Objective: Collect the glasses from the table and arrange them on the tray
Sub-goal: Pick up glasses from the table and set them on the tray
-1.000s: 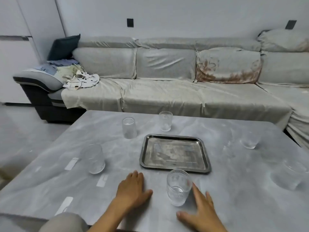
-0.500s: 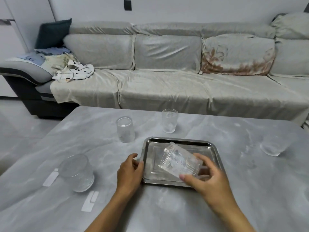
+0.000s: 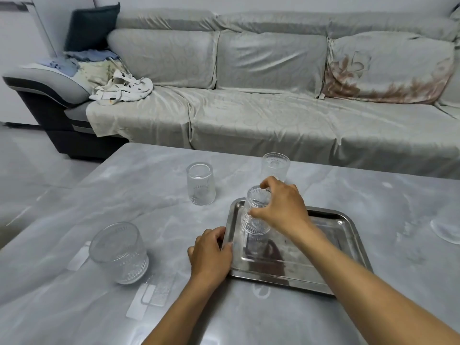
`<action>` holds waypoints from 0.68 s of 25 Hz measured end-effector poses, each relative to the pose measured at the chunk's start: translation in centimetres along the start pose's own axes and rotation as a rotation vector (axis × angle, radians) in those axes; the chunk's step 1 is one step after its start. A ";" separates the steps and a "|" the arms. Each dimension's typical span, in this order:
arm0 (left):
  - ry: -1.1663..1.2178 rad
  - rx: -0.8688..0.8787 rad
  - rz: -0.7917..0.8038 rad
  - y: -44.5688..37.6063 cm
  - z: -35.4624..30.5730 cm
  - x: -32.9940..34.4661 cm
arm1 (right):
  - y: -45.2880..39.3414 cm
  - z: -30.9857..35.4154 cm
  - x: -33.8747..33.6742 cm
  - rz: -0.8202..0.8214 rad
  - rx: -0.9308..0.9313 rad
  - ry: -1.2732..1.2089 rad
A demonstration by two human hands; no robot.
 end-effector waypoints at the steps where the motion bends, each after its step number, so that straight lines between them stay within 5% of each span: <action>1: 0.003 0.000 0.003 0.0 0.1 0.0 | -0.2 0.0 0.2 -0.001 -0.004 0.001; 12: -0.033 0.000 0.056 0.3 0.1 -0.3 | 0.1 -0.2 1.4 0.047 -0.004 -0.071; 15: 0.134 -0.055 0.125 0.6 -0.9 -2.7 | 2.8 -0.1 0.5 -0.036 0.039 -0.197; 17: 0.126 0.078 0.013 0.3 -1.9 -6.1 | 6.0 -0.4 -0.2 -0.118 0.054 -0.246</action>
Point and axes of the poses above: each hand's wrist, its own y-axis away from the middle knuckle, its own x-axis out of the palm, z = x × y, the point moved 2 cm from there along -y, towards the middle knuckle, and after that the axes turned 9 degrees about -z, right-handed, at the moved point
